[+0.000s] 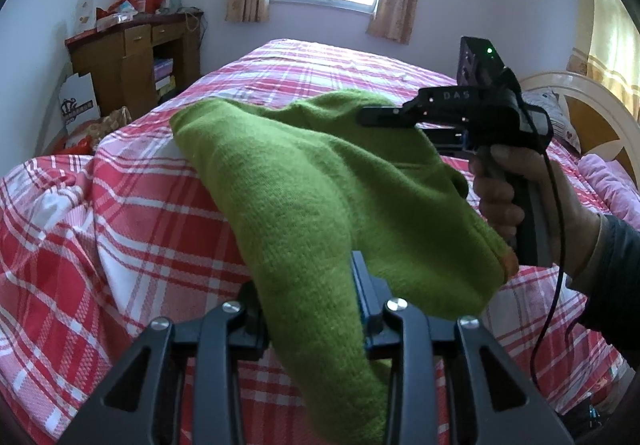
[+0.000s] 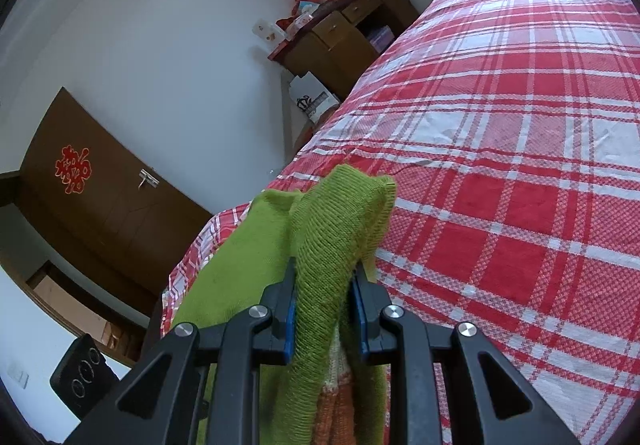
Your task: Fold small clothes
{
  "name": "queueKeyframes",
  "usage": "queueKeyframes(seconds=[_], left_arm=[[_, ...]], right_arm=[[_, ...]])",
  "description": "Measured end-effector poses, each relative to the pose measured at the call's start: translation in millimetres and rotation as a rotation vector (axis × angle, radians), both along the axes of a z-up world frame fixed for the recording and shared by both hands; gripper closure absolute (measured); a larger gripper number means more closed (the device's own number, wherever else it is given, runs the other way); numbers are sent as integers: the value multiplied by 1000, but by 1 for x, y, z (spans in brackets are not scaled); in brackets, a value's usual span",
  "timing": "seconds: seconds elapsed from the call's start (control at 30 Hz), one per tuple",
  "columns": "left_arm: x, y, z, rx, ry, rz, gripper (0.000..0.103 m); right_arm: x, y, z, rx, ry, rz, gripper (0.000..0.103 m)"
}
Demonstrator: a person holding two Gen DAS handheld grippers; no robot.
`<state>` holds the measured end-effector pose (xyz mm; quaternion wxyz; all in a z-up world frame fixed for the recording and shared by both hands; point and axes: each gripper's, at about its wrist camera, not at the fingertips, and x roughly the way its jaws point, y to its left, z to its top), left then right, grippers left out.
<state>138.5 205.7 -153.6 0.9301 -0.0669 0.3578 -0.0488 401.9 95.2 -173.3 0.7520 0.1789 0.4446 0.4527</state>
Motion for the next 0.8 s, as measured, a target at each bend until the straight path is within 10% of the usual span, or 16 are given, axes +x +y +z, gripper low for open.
queueKeyframes(seconds=[0.8], left_arm=[[-6, -1, 2, 89, 23, 40, 30]], right_arm=[[9, -13, -27, -88, 48, -78, 73]])
